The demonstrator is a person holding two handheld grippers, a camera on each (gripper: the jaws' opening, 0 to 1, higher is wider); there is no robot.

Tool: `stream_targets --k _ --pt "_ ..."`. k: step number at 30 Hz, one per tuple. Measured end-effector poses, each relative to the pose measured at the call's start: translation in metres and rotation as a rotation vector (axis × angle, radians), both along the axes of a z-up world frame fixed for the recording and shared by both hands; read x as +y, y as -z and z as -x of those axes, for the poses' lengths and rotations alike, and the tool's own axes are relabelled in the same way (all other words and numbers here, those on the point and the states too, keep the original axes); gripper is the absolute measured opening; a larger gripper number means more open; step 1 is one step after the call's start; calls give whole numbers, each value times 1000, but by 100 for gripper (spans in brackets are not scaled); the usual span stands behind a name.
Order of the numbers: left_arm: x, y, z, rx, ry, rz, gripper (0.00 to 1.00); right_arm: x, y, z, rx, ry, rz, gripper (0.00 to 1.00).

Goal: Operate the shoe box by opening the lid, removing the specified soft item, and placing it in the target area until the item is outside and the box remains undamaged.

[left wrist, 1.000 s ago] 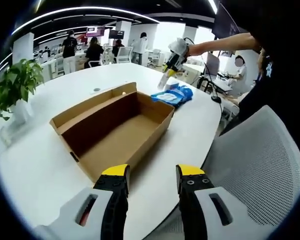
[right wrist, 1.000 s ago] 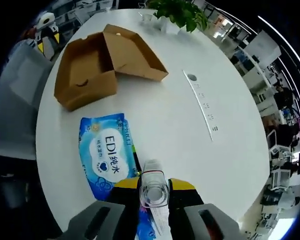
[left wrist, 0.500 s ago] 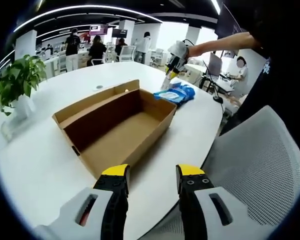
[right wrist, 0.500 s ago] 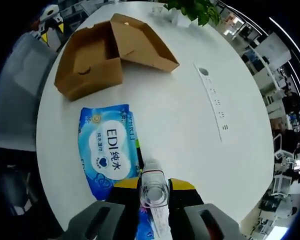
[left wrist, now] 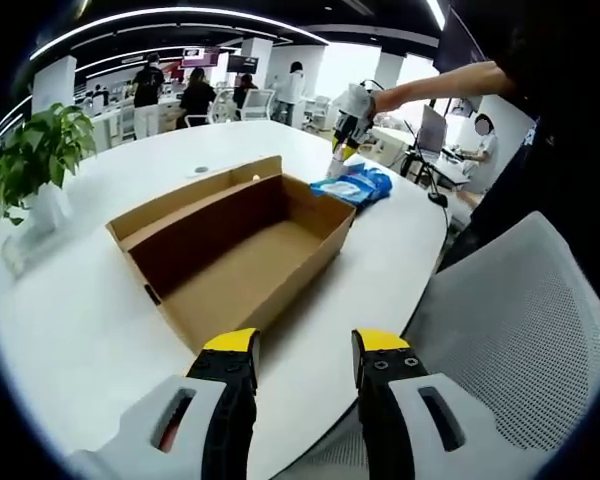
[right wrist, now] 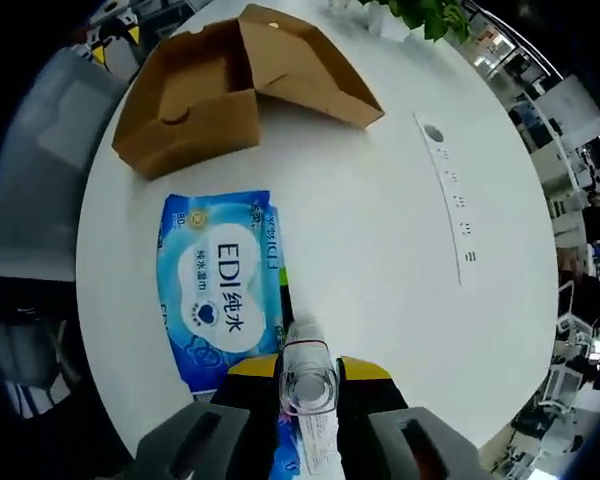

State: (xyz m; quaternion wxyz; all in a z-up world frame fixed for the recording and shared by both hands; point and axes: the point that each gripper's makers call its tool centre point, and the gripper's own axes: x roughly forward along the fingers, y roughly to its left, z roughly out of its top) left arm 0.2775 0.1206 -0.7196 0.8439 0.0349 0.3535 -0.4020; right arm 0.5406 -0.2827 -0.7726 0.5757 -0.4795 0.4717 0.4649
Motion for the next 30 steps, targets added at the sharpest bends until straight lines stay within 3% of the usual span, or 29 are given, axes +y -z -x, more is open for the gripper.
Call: stream_targets --k 30 --pt "-1 3 -4 3 -5 3 37 3 3 -10 52 -10 29 17"
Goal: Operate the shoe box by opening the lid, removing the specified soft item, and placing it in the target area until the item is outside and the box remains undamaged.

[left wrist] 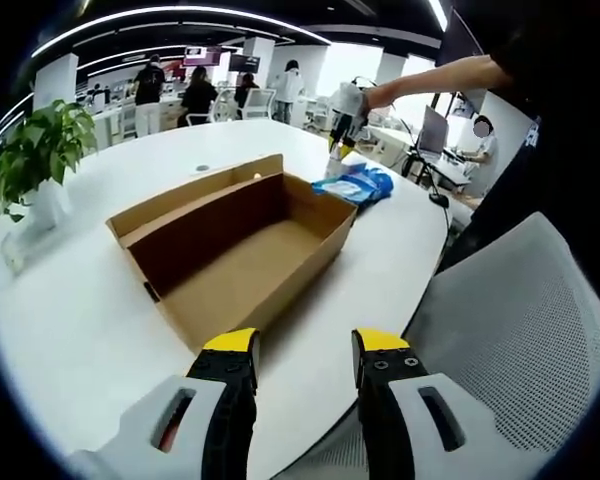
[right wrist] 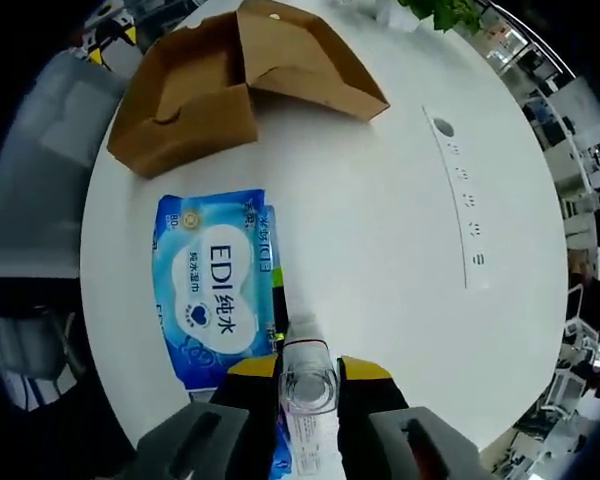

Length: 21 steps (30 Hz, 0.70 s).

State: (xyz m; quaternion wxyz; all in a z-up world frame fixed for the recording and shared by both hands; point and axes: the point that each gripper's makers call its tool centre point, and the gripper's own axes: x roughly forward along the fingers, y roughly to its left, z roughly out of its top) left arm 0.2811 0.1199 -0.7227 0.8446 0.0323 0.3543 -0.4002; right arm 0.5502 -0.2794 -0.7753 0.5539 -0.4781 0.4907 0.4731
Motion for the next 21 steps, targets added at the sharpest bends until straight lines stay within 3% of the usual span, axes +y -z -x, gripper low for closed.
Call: stream_targets --k 13,21 --pt "5 -3 1 -3 -7 -2 37 1 2 -1 -3 -11 2 18" --pt "6 -3 4 -2 -11 -1 37 -1 3 -1 -12 -26 13 25"
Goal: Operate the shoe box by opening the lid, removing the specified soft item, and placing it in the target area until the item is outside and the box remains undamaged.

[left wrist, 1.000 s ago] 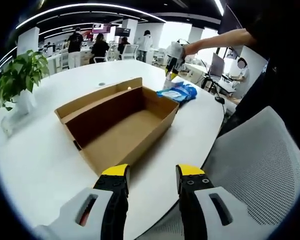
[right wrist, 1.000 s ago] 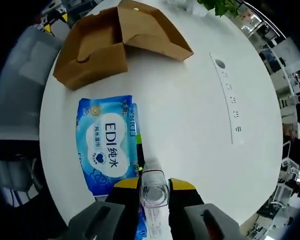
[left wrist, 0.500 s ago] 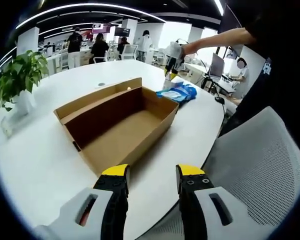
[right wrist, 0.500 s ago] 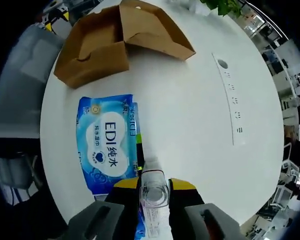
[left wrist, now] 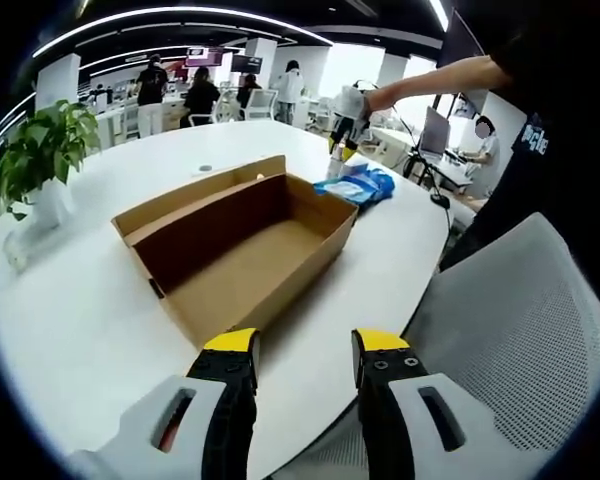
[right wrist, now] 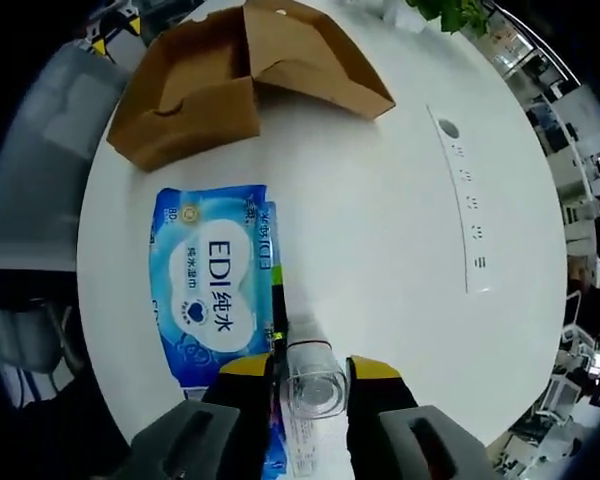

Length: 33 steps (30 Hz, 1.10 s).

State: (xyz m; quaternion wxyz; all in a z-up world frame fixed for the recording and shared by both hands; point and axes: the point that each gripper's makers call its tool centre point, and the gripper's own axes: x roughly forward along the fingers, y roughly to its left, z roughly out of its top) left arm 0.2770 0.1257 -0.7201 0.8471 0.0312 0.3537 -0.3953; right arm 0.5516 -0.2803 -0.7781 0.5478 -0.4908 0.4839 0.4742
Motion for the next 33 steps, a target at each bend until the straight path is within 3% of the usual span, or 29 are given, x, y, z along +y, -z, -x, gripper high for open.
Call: stream_targets --k 23,33 --pt "-5 -5 0 -13 9 9 38 -13 -18 -1 -44 98 -39 31" --pt "-7 -10 0 -22 18 14 37 -24 -30 6 -63 233 -113 32"
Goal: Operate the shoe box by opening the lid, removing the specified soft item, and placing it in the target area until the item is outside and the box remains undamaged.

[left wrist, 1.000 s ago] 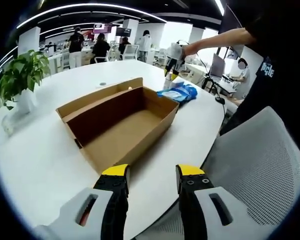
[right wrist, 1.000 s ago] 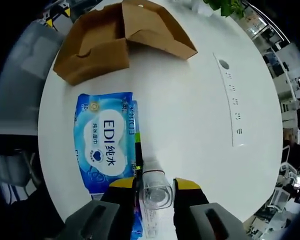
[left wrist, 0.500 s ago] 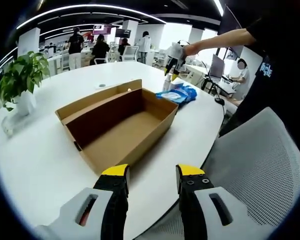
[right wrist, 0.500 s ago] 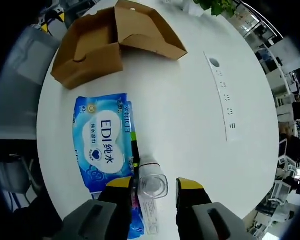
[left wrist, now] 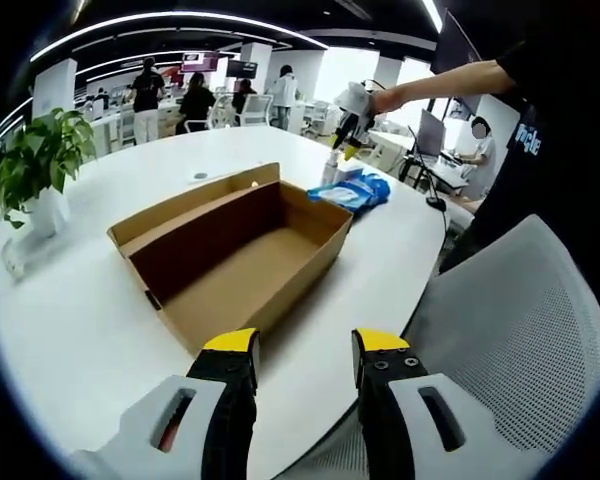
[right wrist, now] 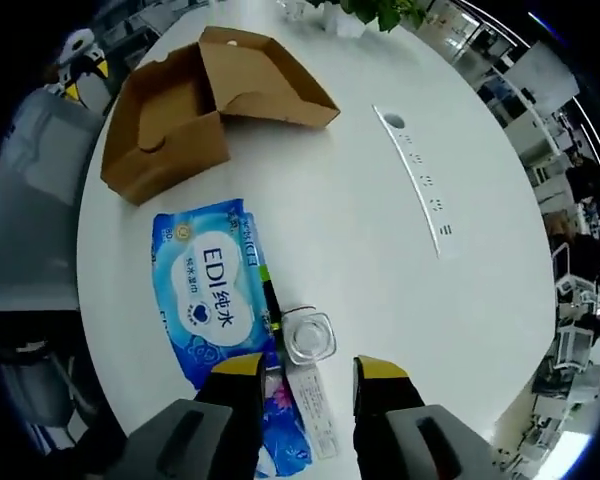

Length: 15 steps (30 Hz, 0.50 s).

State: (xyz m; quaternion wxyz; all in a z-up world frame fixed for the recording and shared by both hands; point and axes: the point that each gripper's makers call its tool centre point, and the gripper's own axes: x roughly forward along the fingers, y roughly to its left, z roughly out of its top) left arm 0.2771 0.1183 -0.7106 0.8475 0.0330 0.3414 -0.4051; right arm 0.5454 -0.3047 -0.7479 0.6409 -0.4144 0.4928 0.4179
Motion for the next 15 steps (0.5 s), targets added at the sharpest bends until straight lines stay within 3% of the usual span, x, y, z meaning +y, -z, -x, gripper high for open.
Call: stream_targets --k 5,10,15 --pt "-2 -3 -1 -5 5 4 37 -1 -2 7 4 106 -94 32" --pt "-3 -3 -1 -4 12 6 37 -6 -7 16 -23 182 -144 32" --pt "-4 -4 0 -5 20 7 37 -7 -14 24 -53 306 -248 31"
